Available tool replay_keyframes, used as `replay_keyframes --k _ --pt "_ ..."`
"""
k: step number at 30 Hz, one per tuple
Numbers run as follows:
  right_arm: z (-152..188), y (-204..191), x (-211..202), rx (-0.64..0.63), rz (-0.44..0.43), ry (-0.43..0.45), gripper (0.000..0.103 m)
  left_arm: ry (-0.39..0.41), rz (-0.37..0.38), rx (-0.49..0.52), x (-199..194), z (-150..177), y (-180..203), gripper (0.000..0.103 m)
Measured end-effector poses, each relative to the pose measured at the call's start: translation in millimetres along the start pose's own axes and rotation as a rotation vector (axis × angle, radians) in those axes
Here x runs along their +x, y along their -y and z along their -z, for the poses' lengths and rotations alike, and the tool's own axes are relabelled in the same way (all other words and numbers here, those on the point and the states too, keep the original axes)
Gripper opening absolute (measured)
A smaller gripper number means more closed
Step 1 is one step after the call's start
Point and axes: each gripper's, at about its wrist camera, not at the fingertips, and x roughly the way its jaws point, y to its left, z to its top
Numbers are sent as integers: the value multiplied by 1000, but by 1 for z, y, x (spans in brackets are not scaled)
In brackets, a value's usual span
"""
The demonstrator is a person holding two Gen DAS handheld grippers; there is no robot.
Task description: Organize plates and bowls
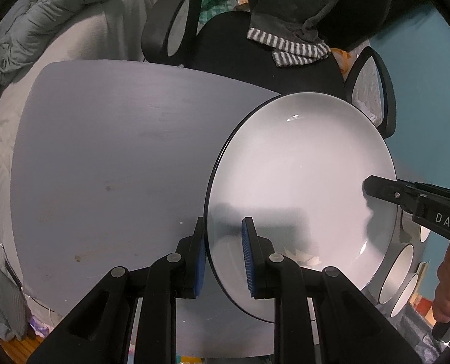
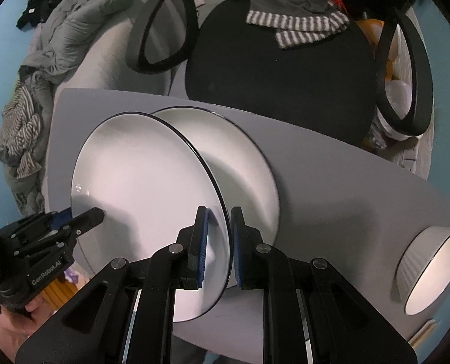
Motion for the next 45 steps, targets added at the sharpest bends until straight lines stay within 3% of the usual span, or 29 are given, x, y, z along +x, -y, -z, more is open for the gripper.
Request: replay_keyframes --k 21,24,29,31,32,35,41,45 --pt "-10 20 14 16 -12 -53 16 -26 -67 -14 23 -5 18 21" --pt "-12 20 15 40 -23 -67 22 -27 -76 -16 23 -6 18 21" --pt "-13 15 15 69 -32 -77 41 -26 -79 -10 21 -6 19 22" --pt "-14 14 15 98 -55 -85 56 -22 -68 -14 20 -5 21 28" --pt "-14 14 15 123 -64 -91 59 -17 -56 -15 18 -5 22 33" --pt "-15 12 13 145 -39 -100 60 0 -66 -6 16 -4 28 39" --pt "-12 8 4 142 -6 -78 63 3 -64 2 13 -3 33 41" --pt "-8 8 -1 144 58 -49 64 24 -69 18 6 0 37 52"
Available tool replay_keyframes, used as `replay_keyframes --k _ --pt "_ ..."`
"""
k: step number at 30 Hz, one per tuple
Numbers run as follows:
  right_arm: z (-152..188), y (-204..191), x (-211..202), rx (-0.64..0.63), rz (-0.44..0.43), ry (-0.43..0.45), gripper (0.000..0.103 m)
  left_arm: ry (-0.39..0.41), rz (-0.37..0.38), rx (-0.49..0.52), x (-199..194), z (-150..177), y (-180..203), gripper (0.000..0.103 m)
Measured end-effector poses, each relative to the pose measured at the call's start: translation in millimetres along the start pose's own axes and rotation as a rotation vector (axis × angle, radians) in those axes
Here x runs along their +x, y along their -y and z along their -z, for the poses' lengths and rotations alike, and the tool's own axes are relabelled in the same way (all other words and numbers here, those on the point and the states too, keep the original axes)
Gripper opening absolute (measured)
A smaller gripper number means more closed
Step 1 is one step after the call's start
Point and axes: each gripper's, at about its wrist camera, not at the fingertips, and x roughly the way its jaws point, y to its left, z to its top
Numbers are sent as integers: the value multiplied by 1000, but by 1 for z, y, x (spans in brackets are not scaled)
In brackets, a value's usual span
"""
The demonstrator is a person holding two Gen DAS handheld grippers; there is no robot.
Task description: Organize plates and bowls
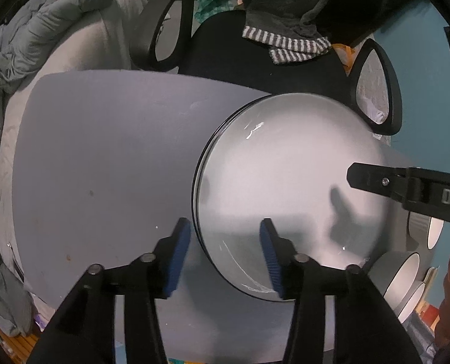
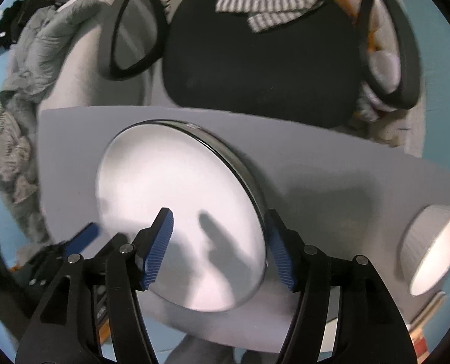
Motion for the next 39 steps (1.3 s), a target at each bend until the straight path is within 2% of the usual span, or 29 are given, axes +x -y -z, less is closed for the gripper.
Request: replay_keyframes --k 4,6,12,20,29,37,39 --pt "6 -1 -6 -17 -7 22 64 14 3 10 -7 4 3 53" --pt "8 -2 -10 -33 11 40 64 21 4 14 -11 6 4 59" --pt "22 -10 -23 -98 60 94 65 49 7 24 -25 14 10 65" --pt "45 -16 -51 -179 165 205 66 109 24 55 -56 26 26 68" --pt "74 0 -89 -191 242 336 66 182 21 108 -85 45 42 71" --pt "98 14 -127 -133 206 423 66 215 48 133 -105 63 55 71" --pt "104 17 -134 -128 208 435 66 239 30 160 -110 68 61 71"
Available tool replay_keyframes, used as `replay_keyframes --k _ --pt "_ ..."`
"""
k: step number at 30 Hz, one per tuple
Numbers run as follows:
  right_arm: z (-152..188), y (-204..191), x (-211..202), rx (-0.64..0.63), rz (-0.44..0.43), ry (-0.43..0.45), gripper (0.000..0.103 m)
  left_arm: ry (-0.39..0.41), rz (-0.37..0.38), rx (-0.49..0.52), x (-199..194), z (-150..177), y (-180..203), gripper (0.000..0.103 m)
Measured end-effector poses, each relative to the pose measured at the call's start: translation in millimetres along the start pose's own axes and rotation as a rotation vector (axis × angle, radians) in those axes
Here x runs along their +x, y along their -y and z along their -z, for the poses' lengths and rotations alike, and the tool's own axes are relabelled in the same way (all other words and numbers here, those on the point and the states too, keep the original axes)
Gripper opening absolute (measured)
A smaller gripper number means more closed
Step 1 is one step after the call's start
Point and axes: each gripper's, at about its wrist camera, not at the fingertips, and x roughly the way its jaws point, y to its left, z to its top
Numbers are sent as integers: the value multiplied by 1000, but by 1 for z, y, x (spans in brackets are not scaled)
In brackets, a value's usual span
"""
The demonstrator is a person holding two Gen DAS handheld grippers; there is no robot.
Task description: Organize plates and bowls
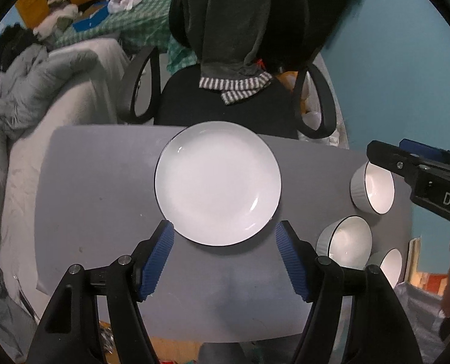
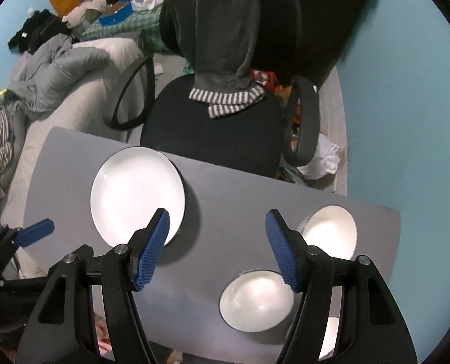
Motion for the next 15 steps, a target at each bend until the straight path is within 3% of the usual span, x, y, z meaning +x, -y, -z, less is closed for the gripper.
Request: replay_keyframes --k 6,15 --pt "14 9 -23 3 -4 27 66 32 -21 89 -15 8 20 71" --pt "38 29 -52 36 20 71 73 41 -5 119 -27 15 32 71"
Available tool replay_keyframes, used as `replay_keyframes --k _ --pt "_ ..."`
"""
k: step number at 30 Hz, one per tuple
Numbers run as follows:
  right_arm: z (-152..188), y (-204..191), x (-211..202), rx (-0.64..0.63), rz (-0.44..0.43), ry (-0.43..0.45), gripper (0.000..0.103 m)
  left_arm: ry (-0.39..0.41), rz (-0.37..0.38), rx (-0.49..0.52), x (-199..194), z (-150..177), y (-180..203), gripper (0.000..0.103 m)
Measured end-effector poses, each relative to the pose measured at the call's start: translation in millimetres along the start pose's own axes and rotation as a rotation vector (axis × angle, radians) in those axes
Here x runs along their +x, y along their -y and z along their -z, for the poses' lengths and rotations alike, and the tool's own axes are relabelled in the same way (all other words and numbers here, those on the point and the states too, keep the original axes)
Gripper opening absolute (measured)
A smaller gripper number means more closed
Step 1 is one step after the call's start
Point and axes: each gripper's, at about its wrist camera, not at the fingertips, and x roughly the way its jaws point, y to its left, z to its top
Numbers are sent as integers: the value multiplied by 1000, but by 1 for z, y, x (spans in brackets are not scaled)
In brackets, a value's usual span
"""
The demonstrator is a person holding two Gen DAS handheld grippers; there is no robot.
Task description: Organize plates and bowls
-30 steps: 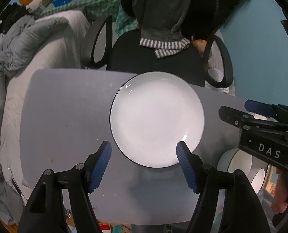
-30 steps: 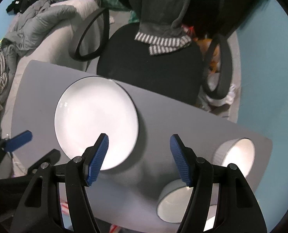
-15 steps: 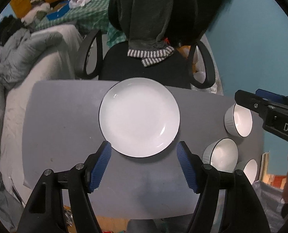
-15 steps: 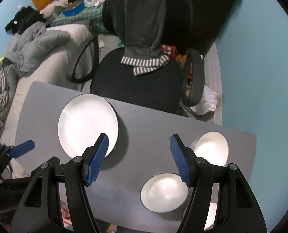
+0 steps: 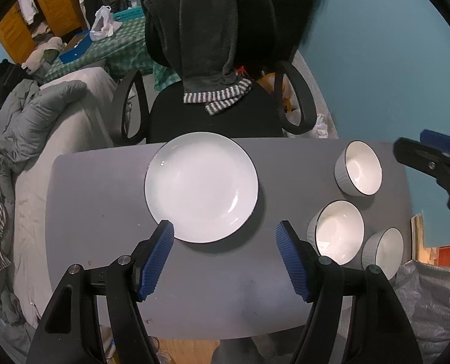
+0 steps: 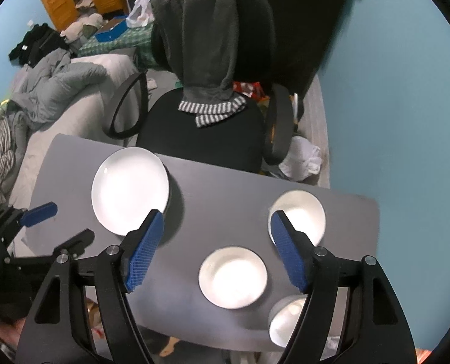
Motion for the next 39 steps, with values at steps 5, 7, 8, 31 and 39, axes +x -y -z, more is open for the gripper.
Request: replay_keyframes --k 5,7,8,31,39 --pt "15 24 -11 56 21 -1 73 -15 16 23 2 4 11 71" --pt "20 32 -14 67 34 -4 73 -24 25 29 3 5 16 71" --pt "23 38 -15 78 39 -7 73 -29 30 33 5 6 18 71" --pt "90 125 -8 198 33 -46 73 -51 51 155 28 7 97 76" --pt "96 129 25 171 -11 -93 73 -72 56 141 50 13 109 76"
